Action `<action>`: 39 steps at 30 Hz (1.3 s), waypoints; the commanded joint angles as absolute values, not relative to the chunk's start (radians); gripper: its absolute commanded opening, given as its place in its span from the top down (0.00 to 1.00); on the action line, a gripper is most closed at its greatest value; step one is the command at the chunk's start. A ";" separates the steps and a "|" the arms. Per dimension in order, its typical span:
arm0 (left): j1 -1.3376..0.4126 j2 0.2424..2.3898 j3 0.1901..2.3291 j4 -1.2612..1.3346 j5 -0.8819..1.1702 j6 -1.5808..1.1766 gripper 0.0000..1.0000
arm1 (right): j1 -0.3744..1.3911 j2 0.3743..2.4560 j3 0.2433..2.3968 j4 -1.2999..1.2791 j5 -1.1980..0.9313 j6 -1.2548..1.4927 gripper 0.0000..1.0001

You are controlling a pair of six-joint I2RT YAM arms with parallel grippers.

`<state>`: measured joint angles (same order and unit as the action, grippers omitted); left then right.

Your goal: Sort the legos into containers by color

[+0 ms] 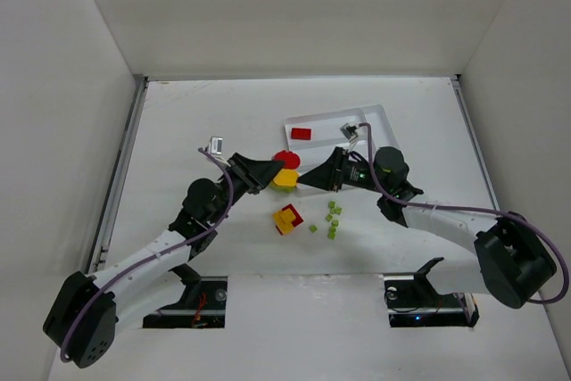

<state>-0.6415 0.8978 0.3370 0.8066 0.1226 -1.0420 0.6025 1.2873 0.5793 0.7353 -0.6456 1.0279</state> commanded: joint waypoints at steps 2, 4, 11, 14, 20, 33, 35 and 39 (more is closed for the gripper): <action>-0.536 0.841 0.356 0.765 -0.009 -0.933 0.78 | 0.565 1.256 0.572 0.724 -0.712 0.974 0.74; -0.521 0.830 0.353 0.781 -0.020 -0.948 0.79 | 0.576 1.272 0.572 0.735 -0.712 0.974 0.74; -0.597 0.819 0.324 0.845 -0.156 -1.012 0.82 | 0.600 1.266 0.574 0.836 -0.703 1.000 0.16; -0.630 0.816 0.318 0.851 -0.196 -1.058 0.82 | 0.619 1.261 0.597 0.857 -0.680 1.012 0.04; -0.709 0.822 0.305 0.877 -0.268 -1.176 0.81 | 0.676 1.359 0.660 0.966 -0.621 1.055 0.02; -0.806 0.828 0.288 0.922 -0.319 -1.249 0.80 | 0.679 1.514 0.710 1.140 -0.601 1.169 0.24; -0.815 0.838 0.288 0.927 -0.322 -1.249 0.80 | 0.679 1.522 0.719 1.146 -0.607 1.173 0.39; -0.827 0.850 0.287 0.931 -0.325 -1.235 0.76 | 0.679 1.523 0.726 1.144 -0.607 1.173 0.64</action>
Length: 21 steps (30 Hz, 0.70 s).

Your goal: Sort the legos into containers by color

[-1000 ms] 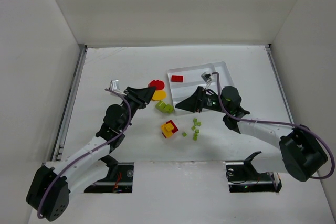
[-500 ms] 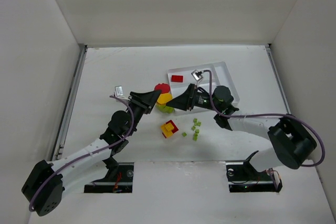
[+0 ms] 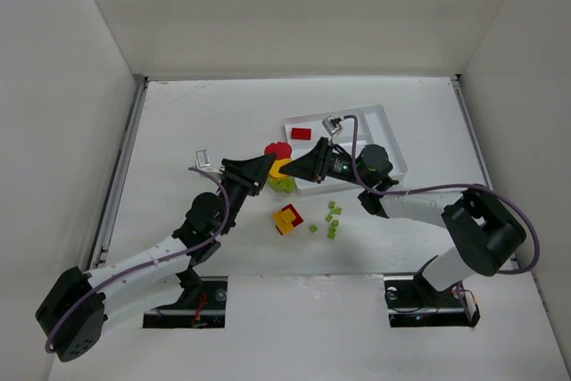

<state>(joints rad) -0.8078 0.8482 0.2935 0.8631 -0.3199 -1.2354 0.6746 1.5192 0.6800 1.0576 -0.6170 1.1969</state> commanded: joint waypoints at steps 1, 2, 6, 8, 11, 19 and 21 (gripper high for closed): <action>-0.829 0.850 0.287 0.931 -0.325 -1.227 0.74 | 0.679 1.522 0.719 1.143 -0.610 1.173 0.66; -0.831 0.850 0.287 0.930 -0.327 -1.215 0.72 | 0.679 1.519 0.713 1.140 -0.612 1.173 0.67; -0.820 0.857 0.294 0.920 -0.307 -1.180 0.58 | 0.673 1.513 0.695 1.109 -0.649 1.186 0.70; -0.811 0.862 0.302 0.919 -0.279 -1.161 0.56 | 0.667 1.508 0.684 1.089 -0.681 1.192 0.70; -0.791 0.870 0.319 0.907 -0.236 -1.137 0.54 | 0.659 1.488 0.666 1.068 -0.706 1.195 0.70; -0.739 0.874 0.344 0.854 -0.141 -1.112 0.58 | 0.625 1.465 0.635 1.011 -0.787 1.181 0.70; -0.731 0.874 0.347 0.851 -0.114 -1.111 0.60 | 0.620 1.466 0.629 1.012 -0.795 1.183 0.70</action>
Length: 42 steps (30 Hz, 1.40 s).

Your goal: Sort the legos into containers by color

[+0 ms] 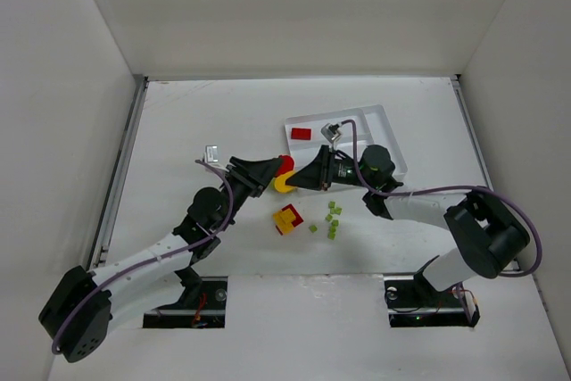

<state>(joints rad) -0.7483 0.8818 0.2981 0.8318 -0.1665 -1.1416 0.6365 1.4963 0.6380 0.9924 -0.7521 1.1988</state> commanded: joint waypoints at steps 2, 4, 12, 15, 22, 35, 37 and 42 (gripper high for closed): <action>-0.728 0.880 0.354 0.851 -0.089 -1.108 0.63 | 0.620 1.471 0.627 1.014 -0.798 1.183 0.71; -0.728 0.890 0.360 0.851 -0.061 -1.106 0.67 | 0.620 1.473 0.629 1.017 -0.799 1.186 0.71; -0.622 0.812 0.353 0.818 -0.106 -1.082 0.83 | 0.625 1.445 0.598 1.043 -0.807 1.193 0.73; -0.555 0.789 0.359 0.793 -0.117 -1.066 0.84 | 0.622 1.430 0.577 1.043 -0.802 1.193 0.73; -0.516 0.834 0.373 0.801 -0.107 -1.057 0.84 | 0.617 1.407 0.568 1.043 -0.796 1.186 0.73; -0.686 0.759 0.356 0.675 -0.199 -0.849 0.81 | 0.462 1.499 0.810 0.500 -0.363 0.850 0.73; -0.735 0.750 0.345 0.643 -0.244 -0.807 0.80 | 0.469 1.514 0.865 0.350 -0.193 0.743 0.73; -0.840 0.759 0.331 0.583 -0.366 -0.735 0.80 | 0.489 1.591 0.962 0.167 0.092 0.614 0.73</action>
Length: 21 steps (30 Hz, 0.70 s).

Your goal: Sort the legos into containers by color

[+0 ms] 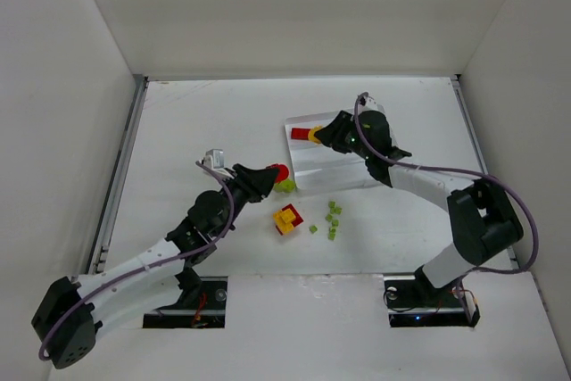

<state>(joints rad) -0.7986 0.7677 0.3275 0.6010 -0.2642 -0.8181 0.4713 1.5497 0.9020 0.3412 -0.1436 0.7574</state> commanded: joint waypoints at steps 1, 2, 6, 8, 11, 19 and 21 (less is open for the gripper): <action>-0.855 0.767 0.328 0.583 -0.386 -0.730 0.80 | 0.489 1.603 0.968 0.169 0.089 0.617 0.73; -0.869 0.775 0.327 0.587 -0.397 -0.724 0.80 | 0.487 1.630 0.982 0.172 0.075 0.630 0.72; -0.893 0.804 0.334 0.603 -0.400 -0.716 0.79 | 0.490 1.722 1.051 0.137 0.031 0.638 0.70; -0.901 0.808 0.333 0.610 -0.400 -0.716 0.79 | 0.490 1.755 1.077 0.127 0.023 0.640 0.70; -0.903 0.813 0.322 0.624 -0.403 -0.724 0.79 | 0.502 1.782 1.097 0.135 -0.003 0.649 0.69; -0.892 0.845 0.325 0.647 -0.408 -0.724 0.79 | 0.507 1.806 1.086 0.150 0.004 0.676 0.40; -0.889 0.862 0.348 0.640 -0.407 -0.715 0.79 | 0.501 1.780 1.065 0.156 0.031 0.677 0.31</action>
